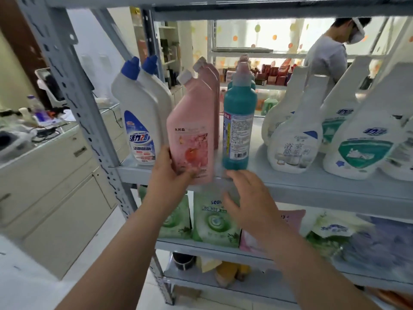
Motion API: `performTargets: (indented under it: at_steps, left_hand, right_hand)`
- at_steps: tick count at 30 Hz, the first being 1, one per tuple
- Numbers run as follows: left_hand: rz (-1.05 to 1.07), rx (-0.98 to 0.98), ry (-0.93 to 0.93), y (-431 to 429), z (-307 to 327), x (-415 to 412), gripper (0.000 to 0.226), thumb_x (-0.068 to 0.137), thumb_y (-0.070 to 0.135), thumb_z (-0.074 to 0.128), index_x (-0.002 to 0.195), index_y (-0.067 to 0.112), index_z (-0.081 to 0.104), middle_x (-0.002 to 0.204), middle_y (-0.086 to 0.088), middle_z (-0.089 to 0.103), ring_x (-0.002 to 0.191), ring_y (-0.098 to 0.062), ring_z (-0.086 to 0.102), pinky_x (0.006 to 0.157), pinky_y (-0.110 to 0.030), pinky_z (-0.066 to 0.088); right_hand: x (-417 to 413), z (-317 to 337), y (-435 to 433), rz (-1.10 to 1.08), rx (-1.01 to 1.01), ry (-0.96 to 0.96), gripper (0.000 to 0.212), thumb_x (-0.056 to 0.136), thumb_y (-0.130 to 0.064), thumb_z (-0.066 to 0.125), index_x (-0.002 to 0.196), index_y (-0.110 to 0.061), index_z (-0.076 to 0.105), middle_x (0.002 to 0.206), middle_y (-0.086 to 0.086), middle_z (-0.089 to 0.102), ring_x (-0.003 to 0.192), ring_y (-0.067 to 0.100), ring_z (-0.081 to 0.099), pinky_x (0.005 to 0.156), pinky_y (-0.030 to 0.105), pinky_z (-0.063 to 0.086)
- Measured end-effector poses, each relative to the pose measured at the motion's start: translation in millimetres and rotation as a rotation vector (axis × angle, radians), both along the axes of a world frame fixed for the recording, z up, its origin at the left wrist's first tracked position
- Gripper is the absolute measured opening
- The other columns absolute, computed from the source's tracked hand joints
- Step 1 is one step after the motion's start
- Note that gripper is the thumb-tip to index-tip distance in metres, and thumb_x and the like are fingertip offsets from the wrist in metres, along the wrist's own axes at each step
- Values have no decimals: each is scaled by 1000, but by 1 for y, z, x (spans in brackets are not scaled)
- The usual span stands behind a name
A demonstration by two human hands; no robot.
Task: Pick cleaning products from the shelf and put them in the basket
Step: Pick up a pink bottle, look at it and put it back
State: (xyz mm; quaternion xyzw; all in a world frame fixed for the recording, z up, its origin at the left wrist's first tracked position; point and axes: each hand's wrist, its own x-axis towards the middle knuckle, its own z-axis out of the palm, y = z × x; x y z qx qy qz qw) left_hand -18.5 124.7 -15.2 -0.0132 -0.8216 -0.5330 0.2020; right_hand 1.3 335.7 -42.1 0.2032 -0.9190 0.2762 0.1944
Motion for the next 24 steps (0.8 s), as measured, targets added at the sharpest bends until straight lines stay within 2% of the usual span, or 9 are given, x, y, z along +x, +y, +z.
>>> performTargets:
  at_steps: [3,5,10,15,18,19,21,22,24]
  left_hand:
    - [-53,61,-67,3,-6,39,47,83,25,83,111,47,51,107,19,72,96,12,65,71,-13,54]
    - [-111,110,-114,6,-17,62,49,83,28,82,120,42,53,112,19,72,101,4,68,81,-28,59]
    - [-206,268,-214,10,-50,104,55,80,30,79,129,32,53,118,6,73,108,-17,72,83,-49,63]
    - [-235,327,-288,-6,-68,127,57,78,43,75,130,32,54,120,2,72,110,-22,71,88,-50,61]
    - [-195,538,-427,-15,-76,137,37,87,47,57,120,32,63,109,-5,75,103,-31,72,87,-55,60]
    - [-203,655,-531,-18,-77,142,33,93,46,51,117,27,65,102,-9,75,94,-34,72,82,-51,61]
    - [-309,813,-742,-24,-78,154,37,102,42,42,110,11,62,87,-14,68,73,-34,67,57,-31,52]
    - [-394,834,-819,-29,-80,162,41,101,44,42,107,8,60,86,-14,65,67,-31,65,48,-22,41]
    - [-523,797,-896,-38,-90,179,57,90,60,49,117,9,57,92,-14,62,68,-27,65,43,-15,25]
  right_hand:
    - [12,9,-2,182,-336,-206,54,101,-49,55,150,-32,43,138,-14,56,126,-4,52,102,21,46]
    - [20,11,-8,326,-515,-366,56,98,-58,54,150,-39,41,132,-19,63,122,-2,60,94,23,56]
    - [46,-11,-14,385,-622,-493,36,93,-66,58,128,-64,52,124,-25,68,115,0,66,87,25,60]
    - [74,-42,-33,363,-784,-567,47,80,-70,72,123,-54,61,123,-10,71,114,12,69,92,38,61]
    - [92,-51,-54,344,-906,-604,51,76,-71,76,115,-41,66,117,-4,72,113,15,69,93,35,58]
    - [97,-53,-61,332,-942,-628,53,77,-72,74,118,-39,65,118,-5,71,115,15,67,96,34,57]
    - [102,-53,-77,270,-990,-707,67,73,-75,72,129,-42,58,118,-11,70,116,7,66,96,32,54]
    - [105,-52,-85,237,-1024,-769,74,68,-78,73,130,-41,57,115,-12,71,109,5,68,92,32,55]
    - [113,-51,-100,190,-1108,-882,88,54,-81,80,124,-30,61,111,0,71,98,14,70,88,40,55]
